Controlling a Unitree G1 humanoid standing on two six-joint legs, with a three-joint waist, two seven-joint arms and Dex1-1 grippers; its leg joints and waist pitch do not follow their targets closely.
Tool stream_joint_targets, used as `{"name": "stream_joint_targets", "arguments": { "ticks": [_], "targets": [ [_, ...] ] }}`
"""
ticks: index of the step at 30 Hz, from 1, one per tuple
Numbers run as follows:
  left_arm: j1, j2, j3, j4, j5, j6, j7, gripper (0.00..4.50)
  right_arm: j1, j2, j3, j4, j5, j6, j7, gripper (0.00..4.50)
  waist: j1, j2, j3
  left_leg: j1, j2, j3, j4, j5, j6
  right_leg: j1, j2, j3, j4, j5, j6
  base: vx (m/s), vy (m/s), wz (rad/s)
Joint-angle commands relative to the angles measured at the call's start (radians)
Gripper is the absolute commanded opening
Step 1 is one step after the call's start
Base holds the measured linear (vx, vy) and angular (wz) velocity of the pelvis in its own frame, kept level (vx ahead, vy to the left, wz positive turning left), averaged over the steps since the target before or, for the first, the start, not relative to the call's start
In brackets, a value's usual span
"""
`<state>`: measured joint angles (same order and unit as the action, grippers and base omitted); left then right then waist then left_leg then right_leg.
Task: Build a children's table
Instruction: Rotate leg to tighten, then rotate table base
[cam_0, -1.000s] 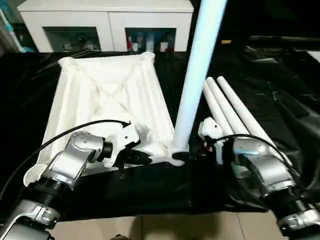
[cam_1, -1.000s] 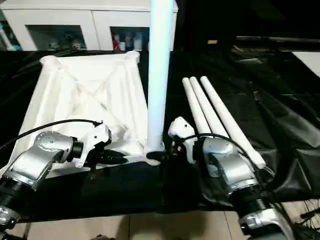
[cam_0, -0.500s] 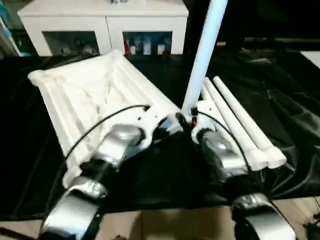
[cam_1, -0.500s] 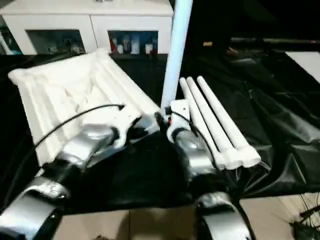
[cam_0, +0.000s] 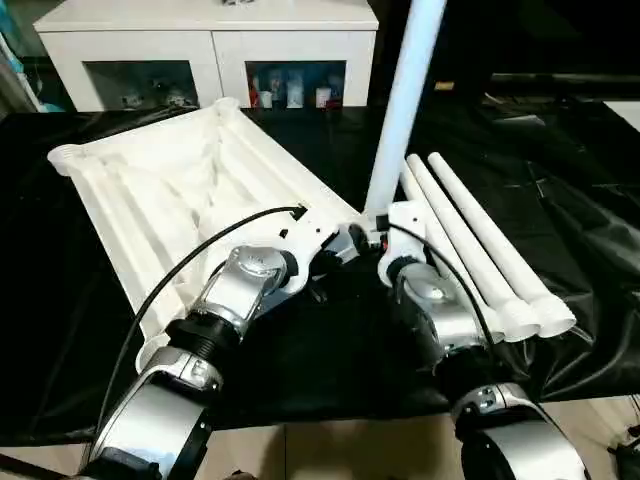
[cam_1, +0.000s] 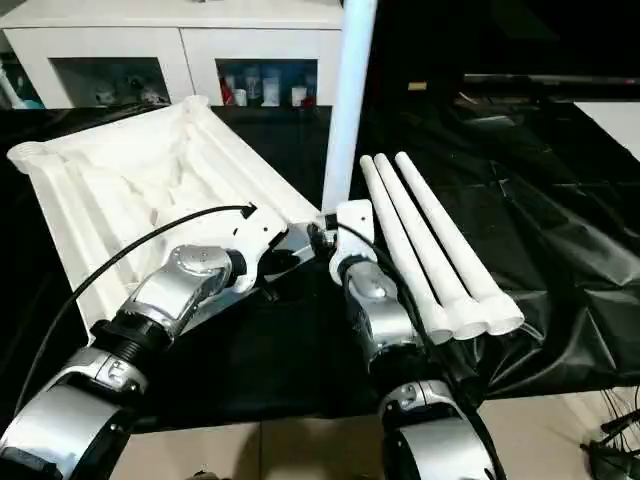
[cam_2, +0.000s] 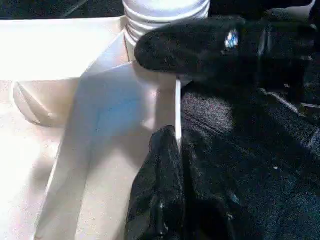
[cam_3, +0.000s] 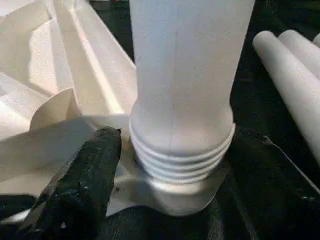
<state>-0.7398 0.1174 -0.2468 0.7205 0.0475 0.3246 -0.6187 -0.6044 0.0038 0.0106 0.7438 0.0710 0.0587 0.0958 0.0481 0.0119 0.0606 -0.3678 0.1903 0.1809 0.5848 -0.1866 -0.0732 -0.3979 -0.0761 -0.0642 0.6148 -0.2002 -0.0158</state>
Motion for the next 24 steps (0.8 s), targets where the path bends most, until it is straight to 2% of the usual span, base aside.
{"name": "stream_joint_targets", "arguments": {
  "ticks": [1,2,3,5,7,9,10,13,14,15,16,17,18,19,20,21,22,23,24],
  "targets": [
    [0.008,-0.009,0.003,0.019,-0.011,-0.037,0.008,0.27,0.012,-0.02,0.009,-0.066,0.009,0.042,0.029,3.74,0.006,-0.004,-0.067,0.006,0.037,-0.012,-0.067,-0.143,0.053,0.056,-0.069,0.051,-0.072,-0.07,-0.223,0.0,0.0,0.0],
    [0.001,-0.014,0.021,0.013,-0.027,-0.044,-0.001,0.27,0.056,-0.054,0.015,-0.177,0.015,0.096,0.07,3.74,0.012,-0.003,-0.068,0.006,0.037,-0.012,-0.066,-0.126,0.062,0.057,-0.069,0.05,-0.07,-0.045,-0.226,0.0,0.0,0.0],
    [-0.002,-0.016,0.033,0.008,-0.037,-0.042,-0.006,0.27,0.076,-0.068,0.019,-0.221,0.017,0.116,0.089,3.74,0.014,-0.003,-0.068,0.005,0.036,-0.012,-0.065,-0.114,0.066,0.059,-0.067,0.051,-0.069,-0.027,-0.224,0.0,0.0,0.0],
    [-0.007,-0.019,0.059,-0.006,-0.061,-0.02,-0.014,0.62,0.108,-0.091,0.025,-0.288,0.018,0.142,0.117,3.77,0.023,-0.004,-0.076,0.005,0.037,-0.013,-0.06,-0.049,0.089,0.061,-0.065,0.049,-0.054,0.094,-0.241,0.0,0.0,0.0],
    [-0.01,-0.018,0.082,-0.025,-0.079,-0.005,-0.015,0.78,0.132,-0.107,0.022,-0.332,0.021,0.163,0.131,3.77,0.023,-0.005,-0.078,0.003,0.036,-0.012,-0.056,-0.038,0.105,0.061,-0.068,0.048,-0.051,0.132,-0.259,0.0,0.0,0.0],
    [-0.015,-0.008,0.11,-0.052,-0.1,0.011,-0.009,0.78,0.148,-0.124,0.023,-0.364,0.02,0.182,0.141,3.77,0.024,-0.005,-0.076,0.002,0.035,-0.012,-0.056,-0.053,0.11,0.062,-0.07,0.047,-0.053,0.113,-0.265,0.0,0.0,0.0],
    [-0.016,-0.004,0.118,-0.059,-0.104,0.015,-0.006,1.03,0.148,-0.126,0.023,-0.366,0.021,0.185,0.143,3.77,0.024,-0.006,-0.076,0.003,0.036,-0.012,-0.056,-0.058,0.11,0.062,-0.07,0.047,-0.055,0.098,-0.266,0.0,0.0,0.0],
    [-0.023,0.017,0.157,-0.093,-0.126,0.029,0.013,1.18,0.16,-0.137,0.025,-0.404,0.026,0.223,0.154,3.77,0.021,-0.003,-0.073,0.004,0.035,-0.011,-0.057,-0.078,0.098,0.061,-0.067,0.047,-0.058,0.055,-0.265,0.0,0.0,0.0],
    [-0.024,0.043,0.19,-0.124,-0.135,0.043,0.038,1.31,0.165,-0.143,0.034,-0.423,0.026,0.248,0.168,3.77,0.022,0.001,-0.074,0.005,0.036,-0.012,-0.057,-0.081,0.093,0.061,-0.066,0.047,-0.056,0.053,-0.262,0.0,0.0,0.0],
    [-0.023,0.057,0.202,-0.138,-0.134,0.048,0.049,1.31,0.165,-0.145,0.038,-0.427,0.025,0.256,0.174,3.77,0.021,0.0,-0.074,0.004,0.037,-0.013,-0.057,-0.078,0.092,0.061,-0.067,0.046,-0.055,0.058,-0.261,0.0,0.0,0.0],
    [-0.018,0.108,0.241,-0.182,-0.123,0.073,0.099,1.52,0.166,-0.15,0.055,-0.437,0.021,0.278,0.195,3.77,0.018,0.0,-0.075,0.004,0.037,-0.014,-0.057,-0.079,0.088,0.061,-0.065,0.046,-0.054,0.061,-0.26,0.0,0.0,0.0],
    [-0.011,0.138,0.264,-0.206,-0.11,0.097,0.131,1.56,0.168,-0.153,0.066,-0.442,0.019,0.293,0.211,3.77,0.015,0.006,-0.074,0.003,0.036,-0.015,-0.057,-0.08,0.082,0.061,-0.065,0.045,-0.053,0.065,-0.258,0.0,0.0,0.0],
    [-0.007,0.152,0.269,-0.216,-0.1,0.106,0.142,1.64,0.168,-0.155,0.072,-0.443,0.016,0.297,0.216,3.77,0.013,0.005,-0.074,0.003,0.037,-0.015,-0.058,-0.086,0.077,0.061,-0.063,0.044,-0.052,0.063,-0.256,0.0,0.0,0.0],
    [0.017,0.219,0.306,-0.255,-0.059,0.128,0.2,1.64,0.17,-0.159,0.088,-0.44,0.004,0.308,0.229,3.77,0.012,0.007,-0.075,0.005,0.036,-0.015,-0.057,-0.085,0.074,0.06,-0.063,0.044,-0.053,0.063,-0.255,0.0,0.0,0.0],
    [0.031,0.253,0.327,-0.274,-0.039,0.134,0.228,1.89,0.17,-0.16,0.094,-0.437,-0.001,0.31,0.231,3.77,0.005,0.007,-0.074,0.004,0.035,-0.015,-0.057,-0.086,0.063,0.061,-0.06,0.044,-0.051,0.057,-0.244,0.0,0.0,0.0],
    [0.049,0.288,0.346,-0.291,-0.015,0.129,0.255,1.89,0.17,-0.16,0.097,-0.436,-0.004,0.315,0.233,3.77,0.004,0.008,-0.074,0.005,0.036,-0.016,-0.057,-0.084,0.06,0.06,-0.061,0.044,-0.052,0.056,-0.241,0.0,0.0,0.0],
    [0.053,0.295,0.35,-0.294,-0.01,0.128,0.261,1.97,0.17,-0.16,0.097,-0.435,-0.004,0.315,0.233,3.77,0.004,0.005,-0.075,0.007,0.036,-0.016,-0.057,-0.08,0.054,0.059,-0.061,0.045,-0.05,0.052,-0.239,0.0,0.0,0.0],
    [0.1,0.356,0.394,-0.334,0.038,0.12,0.318,2.0,0.17,-0.163,0.104,-0.437,-0.004,0.33,0.24,3.77,0.005,0.001,-0.075,0.009,0.036,-0.013,-0.056,-0.073,0.051,0.057,-0.058,0.045,-0.051,0.053,-0.239,0.0,0.0,0.0],
    [0.105,0.362,0.401,-0.338,0.042,0.119,0.325,2.02,0.17,-0.163,0.106,-0.437,-0.004,0.332,0.242,3.77,0.007,0.006,-0.076,0.009,0.04,-0.016,-0.056,-0.065,0.05,0.057,-0.06,0.045,-0.046,0.062,-0.239,0.0,0.0,0.0]
  ]
}}
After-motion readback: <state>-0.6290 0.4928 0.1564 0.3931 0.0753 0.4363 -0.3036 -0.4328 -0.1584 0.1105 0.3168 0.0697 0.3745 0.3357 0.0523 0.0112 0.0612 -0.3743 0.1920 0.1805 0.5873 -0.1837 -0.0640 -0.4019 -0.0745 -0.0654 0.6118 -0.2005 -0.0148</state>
